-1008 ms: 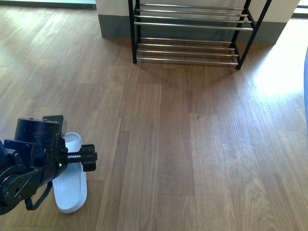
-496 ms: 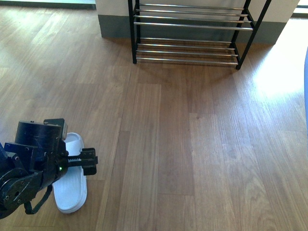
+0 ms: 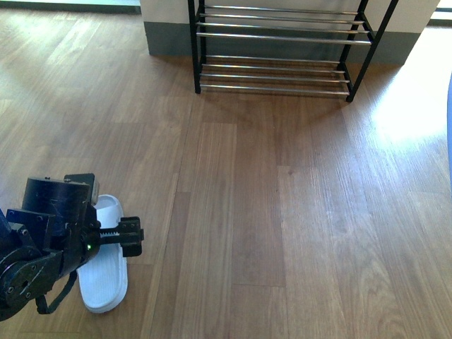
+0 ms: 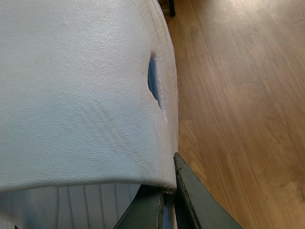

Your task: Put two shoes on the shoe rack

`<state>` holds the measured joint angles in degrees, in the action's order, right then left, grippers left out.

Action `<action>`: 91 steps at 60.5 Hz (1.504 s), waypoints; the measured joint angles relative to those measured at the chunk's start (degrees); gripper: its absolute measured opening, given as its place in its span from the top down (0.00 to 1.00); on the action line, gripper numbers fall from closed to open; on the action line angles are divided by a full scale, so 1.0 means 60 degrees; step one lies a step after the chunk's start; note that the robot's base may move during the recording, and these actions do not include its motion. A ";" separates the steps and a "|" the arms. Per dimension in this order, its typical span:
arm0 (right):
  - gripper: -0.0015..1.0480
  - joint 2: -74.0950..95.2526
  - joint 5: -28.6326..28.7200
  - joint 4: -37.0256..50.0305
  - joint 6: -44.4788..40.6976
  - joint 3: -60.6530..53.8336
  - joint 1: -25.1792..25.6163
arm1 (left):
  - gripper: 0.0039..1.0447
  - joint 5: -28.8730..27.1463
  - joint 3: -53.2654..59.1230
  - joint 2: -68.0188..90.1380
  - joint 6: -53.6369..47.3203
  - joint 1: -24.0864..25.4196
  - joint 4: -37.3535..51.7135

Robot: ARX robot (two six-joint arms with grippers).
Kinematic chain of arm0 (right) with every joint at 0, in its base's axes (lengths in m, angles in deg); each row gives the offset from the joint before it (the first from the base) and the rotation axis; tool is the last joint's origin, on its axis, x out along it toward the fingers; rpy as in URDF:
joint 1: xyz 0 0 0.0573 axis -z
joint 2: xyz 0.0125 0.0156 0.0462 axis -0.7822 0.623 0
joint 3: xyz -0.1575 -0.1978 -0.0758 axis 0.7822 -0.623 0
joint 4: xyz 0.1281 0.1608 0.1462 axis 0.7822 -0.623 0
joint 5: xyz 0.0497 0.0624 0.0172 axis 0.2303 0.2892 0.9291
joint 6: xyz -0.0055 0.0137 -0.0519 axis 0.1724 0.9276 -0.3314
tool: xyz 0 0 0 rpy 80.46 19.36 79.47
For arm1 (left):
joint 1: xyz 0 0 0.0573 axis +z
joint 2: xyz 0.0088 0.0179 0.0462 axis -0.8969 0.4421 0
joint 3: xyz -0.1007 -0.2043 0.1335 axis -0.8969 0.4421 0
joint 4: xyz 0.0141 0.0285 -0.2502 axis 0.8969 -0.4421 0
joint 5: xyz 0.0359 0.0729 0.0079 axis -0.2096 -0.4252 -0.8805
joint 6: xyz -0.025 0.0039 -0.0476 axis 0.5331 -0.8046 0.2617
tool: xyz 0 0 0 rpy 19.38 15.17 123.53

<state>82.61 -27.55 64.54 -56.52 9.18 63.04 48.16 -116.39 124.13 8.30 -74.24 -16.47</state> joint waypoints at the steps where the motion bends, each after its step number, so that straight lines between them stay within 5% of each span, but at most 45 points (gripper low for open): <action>1: 0.99 0.0000 0.0000 0.0000 0.0000 0.0000 0.0000 | 0.09 0.0000 0.0000 0.0000 0.0000 0.0000 0.0000; 5: 0.99 0.0000 0.0000 0.0000 -0.0004 0.0000 0.0000 | 0.10 -0.0066 0.0018 0.0044 -0.0109 0.0000 0.0175; 13: 0.99 0.0000 0.0000 0.0000 -0.0004 0.0000 0.0000 | 0.29 -0.0397 0.0601 0.0441 -0.0565 0.0007 0.2758; 22: 0.99 0.0000 0.0004 0.0000 0.0000 0.0000 0.0000 | 0.06 -0.0393 0.1086 0.0488 -0.0645 0.0007 0.4670; 41: 0.99 0.0000 0.0004 0.0000 -0.0004 0.0000 0.0000 | 0.09 -0.0361 0.1082 0.0488 -0.0634 0.0007 0.4692; 55: 0.99 0.0000 0.0004 0.0000 0.0000 0.0000 0.0000 | 0.09 -0.0659 0.2637 -0.2149 0.0561 -0.0080 0.1290; 70: 0.99 0.0000 0.0000 0.0000 0.0000 0.0000 0.0000 | 0.09 -0.0175 -0.0481 -0.0685 0.0142 -0.0138 -0.1676; 91: 0.99 0.0000 0.0004 0.0000 0.0000 0.0000 0.0000 | 0.09 0.0000 -0.3016 0.1297 -0.0663 -0.0237 -0.3100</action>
<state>82.61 -27.53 64.54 -56.52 9.18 63.04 48.16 -134.49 131.91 4.32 -75.66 -35.07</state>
